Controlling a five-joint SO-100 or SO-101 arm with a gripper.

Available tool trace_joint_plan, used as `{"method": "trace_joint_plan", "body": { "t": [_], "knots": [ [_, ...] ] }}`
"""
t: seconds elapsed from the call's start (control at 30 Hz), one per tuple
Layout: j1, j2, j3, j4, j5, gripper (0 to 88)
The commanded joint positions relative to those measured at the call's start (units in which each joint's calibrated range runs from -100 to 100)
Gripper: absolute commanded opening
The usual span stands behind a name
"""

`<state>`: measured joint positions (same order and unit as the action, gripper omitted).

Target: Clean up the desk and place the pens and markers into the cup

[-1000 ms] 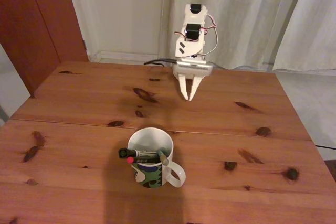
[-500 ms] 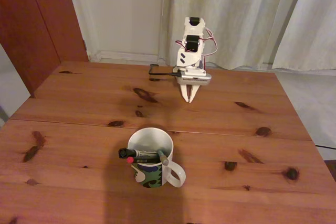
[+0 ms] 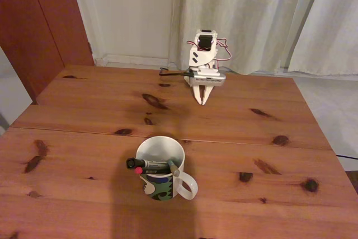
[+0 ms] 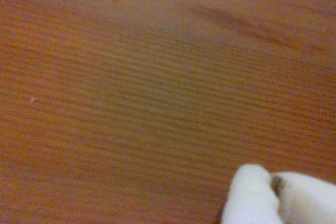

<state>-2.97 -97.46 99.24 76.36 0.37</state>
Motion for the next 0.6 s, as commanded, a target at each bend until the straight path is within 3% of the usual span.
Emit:
{"method": "trace_joint_plan", "body": {
  "t": [0.0,0.17,0.57],
  "knots": [
    [0.3,-0.2,0.3,1.1,2.6,1.3],
    [2.2,-0.3,0.3,0.5,5.0,1.0],
    [1.6,-0.2,0.3,0.4,4.7,1.3]
  ]
}}
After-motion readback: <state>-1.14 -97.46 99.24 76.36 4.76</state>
